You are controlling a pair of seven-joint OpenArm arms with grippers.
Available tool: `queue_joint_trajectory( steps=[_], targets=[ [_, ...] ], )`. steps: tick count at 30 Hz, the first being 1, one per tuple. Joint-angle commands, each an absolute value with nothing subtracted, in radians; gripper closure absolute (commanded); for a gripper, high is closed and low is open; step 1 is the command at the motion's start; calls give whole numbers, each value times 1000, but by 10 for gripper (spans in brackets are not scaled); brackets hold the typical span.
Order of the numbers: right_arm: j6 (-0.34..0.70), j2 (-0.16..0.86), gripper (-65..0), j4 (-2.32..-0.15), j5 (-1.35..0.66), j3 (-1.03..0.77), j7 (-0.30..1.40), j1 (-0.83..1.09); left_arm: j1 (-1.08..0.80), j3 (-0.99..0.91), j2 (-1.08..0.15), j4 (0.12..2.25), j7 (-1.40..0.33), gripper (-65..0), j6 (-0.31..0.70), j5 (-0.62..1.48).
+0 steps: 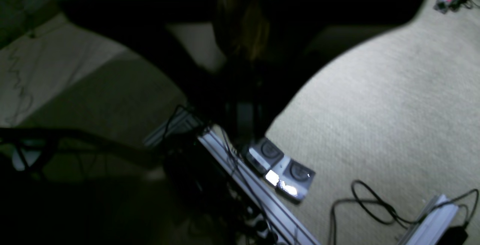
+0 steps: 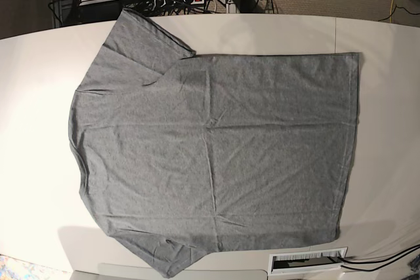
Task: Fold the T-shirt properly
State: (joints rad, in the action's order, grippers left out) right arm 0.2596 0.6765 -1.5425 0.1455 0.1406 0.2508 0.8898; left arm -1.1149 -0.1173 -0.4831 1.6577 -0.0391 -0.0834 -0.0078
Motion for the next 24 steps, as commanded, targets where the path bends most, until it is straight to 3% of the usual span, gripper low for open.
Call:
queue_joint_trajectory(
  steps=[1, 12, 24],
  targets=[
    [254, 699, 0, -1564, 149, 135, 251, 900, -1147, -122, -507, 1689, -30, 0, -92, -36],
    [252, 730, 0, -1753, 246, 121, 345, 971, -1262, -122, -653, 1966, -110, 0, -93, -270],
    [240, 729, 0, -2103, 300, -126, 441, 1200, -1296, -122, -774, 2253, -238, 0, -86, -371]
  ],
)
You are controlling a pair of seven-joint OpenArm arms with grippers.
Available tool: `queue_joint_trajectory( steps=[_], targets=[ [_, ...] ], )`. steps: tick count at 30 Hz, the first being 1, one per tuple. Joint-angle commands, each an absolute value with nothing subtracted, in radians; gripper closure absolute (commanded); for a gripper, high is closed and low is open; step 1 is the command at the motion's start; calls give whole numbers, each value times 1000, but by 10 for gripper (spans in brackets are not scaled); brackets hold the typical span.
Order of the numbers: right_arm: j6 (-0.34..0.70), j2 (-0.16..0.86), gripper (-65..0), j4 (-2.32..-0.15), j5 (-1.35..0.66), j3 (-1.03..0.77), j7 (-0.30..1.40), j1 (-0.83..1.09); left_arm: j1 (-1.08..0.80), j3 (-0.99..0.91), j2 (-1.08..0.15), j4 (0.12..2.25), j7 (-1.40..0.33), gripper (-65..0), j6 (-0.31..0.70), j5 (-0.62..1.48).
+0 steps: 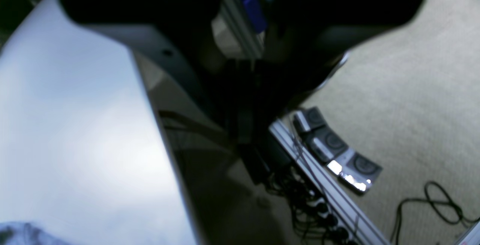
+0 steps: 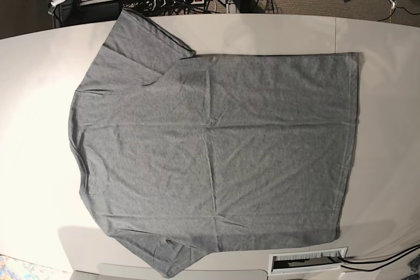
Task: Fold the T-shirt properly
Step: 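Move both grippers down to the shirt's shoulder corners by the collar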
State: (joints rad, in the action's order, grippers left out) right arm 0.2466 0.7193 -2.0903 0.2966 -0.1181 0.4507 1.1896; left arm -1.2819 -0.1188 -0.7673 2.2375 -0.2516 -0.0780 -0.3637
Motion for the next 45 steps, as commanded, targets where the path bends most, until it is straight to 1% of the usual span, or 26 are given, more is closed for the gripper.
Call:
queue_joint_trajectory(
  steps=[1, 5, 9, 12, 16, 18, 20, 22, 23, 27, 29, 32, 34, 37, 42, 45],
  targets=[
    [239, 729, 0, -2132, 318, -137, 451, 1210, -1296, -122, -786, 2267, -236, 0, -86, -384],
    [239, 729, 0, -2227, 377, -148, 493, 1216, -1275, -122, -831, 2288, -224, 0, -86, -426],
    [239, 729, 0, -2283, 430, -148, 522, 1215, -1200, -122, -851, 2288, -216, 0, -84, -462],
    [240, 728, 0, -2307, 482, -147, 543, 1213, -1132, -122, -851, 2288, -209, 0, -47, -468],
    [243, 728, 0, -2325, 502, -144, 554, 1193, -1040, -122, -851, 2287, -189, 0, 68, -434],
    [245, 728, 0, -2325, 502, -143, 554, 1172, -1002, -122, -851, 2286, -164, -3, 162, -385],
    [245, 726, 0, -2325, 502, -143, 558, 1153, -968, -122, -851, 2278, -156, -49, 265, -369],
    [245, 726, 0, -2325, 502, -143, 558, 1140, -934, -122, -851, 2252, -156, -76, 315, -369],
    [246, 726, 0, -2325, 501, -143, 558, 1134, -918, -122, -851, 2235, -155, -81, 316, -369],
    [250, 726, -84, -2325, 494, -143, 557, 1128, -844, -121, -851, 2138, -102, -85, 313, -369],
    [261, 726, -91, -2325, 494, -143, 558, 1128, -807, -121, -851, 2082, -76, -117, 315, -369],
    [266, 726, -92, -2326, 494, -143, 563, 1128, -752, -121, -855, 2010, -43, -191, 315, -370],
    [266, 726, -92, -2331, 494, -143, 576, 1128, -727, -121, -860, 1972, -10, -226, 316, -369],
    [266, 726, -92, -2344, 494, -143, 581, 1128, -711, -121, -865, 1938, 28, -231, 324, -369],
    [267, 725, -92, -2356, 459, -143, 585, 1128, -712, -120, -865, 1911, 37, -231, 336, -370],
    [267, 726, -92, -2356, 457, -143, 597, 1128, -712, -120, -865, 1876, 84, -231, 336, -376]
  ],
)
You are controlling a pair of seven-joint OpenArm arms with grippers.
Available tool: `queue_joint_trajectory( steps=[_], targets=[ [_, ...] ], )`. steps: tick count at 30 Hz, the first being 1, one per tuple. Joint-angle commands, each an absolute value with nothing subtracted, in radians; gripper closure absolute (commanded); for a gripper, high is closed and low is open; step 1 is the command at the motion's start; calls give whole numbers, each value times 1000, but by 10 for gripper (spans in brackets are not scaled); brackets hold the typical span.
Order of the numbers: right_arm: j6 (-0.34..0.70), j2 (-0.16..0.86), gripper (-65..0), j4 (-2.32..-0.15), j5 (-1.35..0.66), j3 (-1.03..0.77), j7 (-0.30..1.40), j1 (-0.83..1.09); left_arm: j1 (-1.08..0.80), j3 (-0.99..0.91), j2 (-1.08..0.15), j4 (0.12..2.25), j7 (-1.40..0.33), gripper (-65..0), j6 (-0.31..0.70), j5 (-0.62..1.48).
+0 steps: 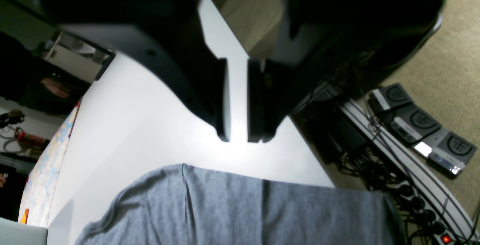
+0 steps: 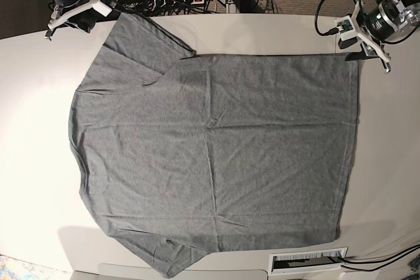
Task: Fold the T-shirt properly
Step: 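Move both grippers down to the shirt's shoulder corners by the collar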
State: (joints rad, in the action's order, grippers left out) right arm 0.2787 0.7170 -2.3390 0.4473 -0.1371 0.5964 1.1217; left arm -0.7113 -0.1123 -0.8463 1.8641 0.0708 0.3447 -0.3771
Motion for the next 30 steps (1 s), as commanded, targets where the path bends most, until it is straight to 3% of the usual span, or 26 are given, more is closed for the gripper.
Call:
queue_joint_trajectory(
  steps=[1, 10, 21, 30],
  targets=[
    [266, 726, -92, -2356, 456, -143, 597, 1128, -712, -120, -865, 1866, 94, -231, 336, -389],
    [266, 726, -92, -2356, 456, -143, 601, 1128, -648, -65, -875, 1801, 113, -230, 328, -447],
    [266, 725, -92, -2356, 457, -143, 607, 1128, -486, 242, -878, 1704, -37, -229, 163, -573],
    [266, 725, -92, -2356, 457, -143, 603, 1128, -466, 253, -917, 1709, -56, 0, 165, -573]
  ],
)
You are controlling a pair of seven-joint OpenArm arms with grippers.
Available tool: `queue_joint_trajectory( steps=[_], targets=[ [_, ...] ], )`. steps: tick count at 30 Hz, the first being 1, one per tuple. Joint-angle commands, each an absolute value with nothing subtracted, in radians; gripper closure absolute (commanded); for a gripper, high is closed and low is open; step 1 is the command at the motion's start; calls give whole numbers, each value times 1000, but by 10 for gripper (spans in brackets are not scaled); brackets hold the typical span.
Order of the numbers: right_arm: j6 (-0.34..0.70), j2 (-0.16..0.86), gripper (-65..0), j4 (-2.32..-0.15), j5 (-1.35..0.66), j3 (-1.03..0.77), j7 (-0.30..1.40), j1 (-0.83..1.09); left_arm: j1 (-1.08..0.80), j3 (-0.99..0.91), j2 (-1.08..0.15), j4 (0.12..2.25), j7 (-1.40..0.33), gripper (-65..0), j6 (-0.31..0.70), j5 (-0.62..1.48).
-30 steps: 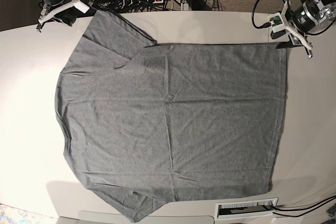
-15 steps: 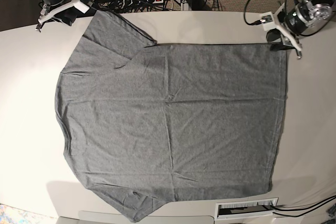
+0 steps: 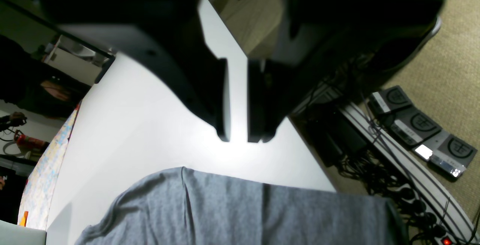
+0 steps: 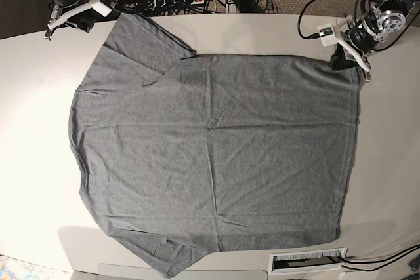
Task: Fold the T-shirt properly
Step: 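Move both grippers down to the shirt's shoulder corners by the collar, then grasp the shoulder corners of the grey shirt with both grippers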
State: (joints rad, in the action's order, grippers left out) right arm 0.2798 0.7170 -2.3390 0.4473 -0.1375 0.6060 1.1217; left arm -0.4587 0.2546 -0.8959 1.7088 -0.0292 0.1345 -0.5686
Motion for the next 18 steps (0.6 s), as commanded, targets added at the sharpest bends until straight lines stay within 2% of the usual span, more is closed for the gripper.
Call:
queue_joint_trajectory(
  steps=[1, 7, 11, 18],
  targets=[
    [266, 725, -92, -2356, 457, -143, 604, 1128, -466, 253, -927, 1715, -62, 0, 165, -573],
    [270, 726, -100, -2356, 452, -143, 606, 1129, -473, 253, -956, 1789, -109, 0, 165, -567],
    [376, 726, -236, -2356, 376, -143, 593, 1131, -515, 253, -956, 1848, -109, 0, 165, -562],
    [378, 726, -243, -2356, 363, -143, 541, 1124, -548, 253, -953, 1879, -113, 0, 164, -573]
  ],
)
